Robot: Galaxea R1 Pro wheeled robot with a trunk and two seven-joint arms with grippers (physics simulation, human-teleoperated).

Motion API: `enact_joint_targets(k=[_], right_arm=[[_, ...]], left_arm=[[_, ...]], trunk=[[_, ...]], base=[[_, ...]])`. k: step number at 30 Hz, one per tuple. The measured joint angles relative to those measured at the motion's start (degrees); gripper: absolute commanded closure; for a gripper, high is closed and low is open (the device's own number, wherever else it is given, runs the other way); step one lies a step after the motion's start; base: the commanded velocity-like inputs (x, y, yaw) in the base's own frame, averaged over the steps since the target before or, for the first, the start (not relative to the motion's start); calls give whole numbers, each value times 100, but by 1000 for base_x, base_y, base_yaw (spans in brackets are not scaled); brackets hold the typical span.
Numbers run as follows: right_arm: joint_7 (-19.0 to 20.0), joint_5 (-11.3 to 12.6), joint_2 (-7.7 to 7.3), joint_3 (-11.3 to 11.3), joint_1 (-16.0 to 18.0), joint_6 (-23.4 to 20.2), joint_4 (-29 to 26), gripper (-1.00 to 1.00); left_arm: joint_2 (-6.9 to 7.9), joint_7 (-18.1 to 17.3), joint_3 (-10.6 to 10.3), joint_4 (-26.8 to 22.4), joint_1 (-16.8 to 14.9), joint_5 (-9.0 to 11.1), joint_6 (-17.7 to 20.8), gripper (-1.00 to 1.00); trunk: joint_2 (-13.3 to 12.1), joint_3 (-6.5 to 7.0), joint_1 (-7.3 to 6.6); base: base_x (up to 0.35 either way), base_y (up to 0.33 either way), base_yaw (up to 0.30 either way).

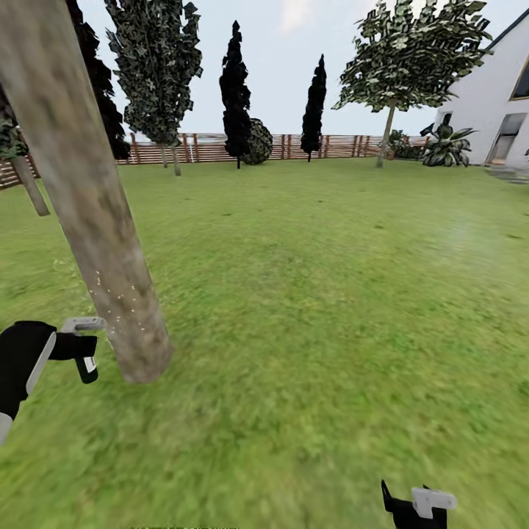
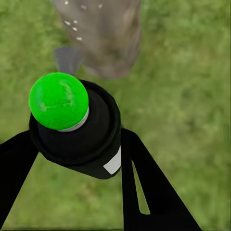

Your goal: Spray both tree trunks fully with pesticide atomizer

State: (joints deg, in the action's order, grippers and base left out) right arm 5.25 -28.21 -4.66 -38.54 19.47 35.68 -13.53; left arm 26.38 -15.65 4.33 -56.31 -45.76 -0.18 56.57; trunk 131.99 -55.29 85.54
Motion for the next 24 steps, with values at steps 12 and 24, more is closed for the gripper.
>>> enact_joint_targets(k=[12, 24], right_arm=[[0, -7, 0, -1, -1, -2, 5, -100], [0, -8, 0, 0, -1, -1, 3, -100]], left_arm=[[-110, 39, -21, 654, 2, -17, -906, 100], [-378, 346, -24, 692, 275, -229, -900, 100]], trunk=[[0, 0, 0], [0, -1, 0]], base=[[164, -113, 138], [58, -225, 26]])
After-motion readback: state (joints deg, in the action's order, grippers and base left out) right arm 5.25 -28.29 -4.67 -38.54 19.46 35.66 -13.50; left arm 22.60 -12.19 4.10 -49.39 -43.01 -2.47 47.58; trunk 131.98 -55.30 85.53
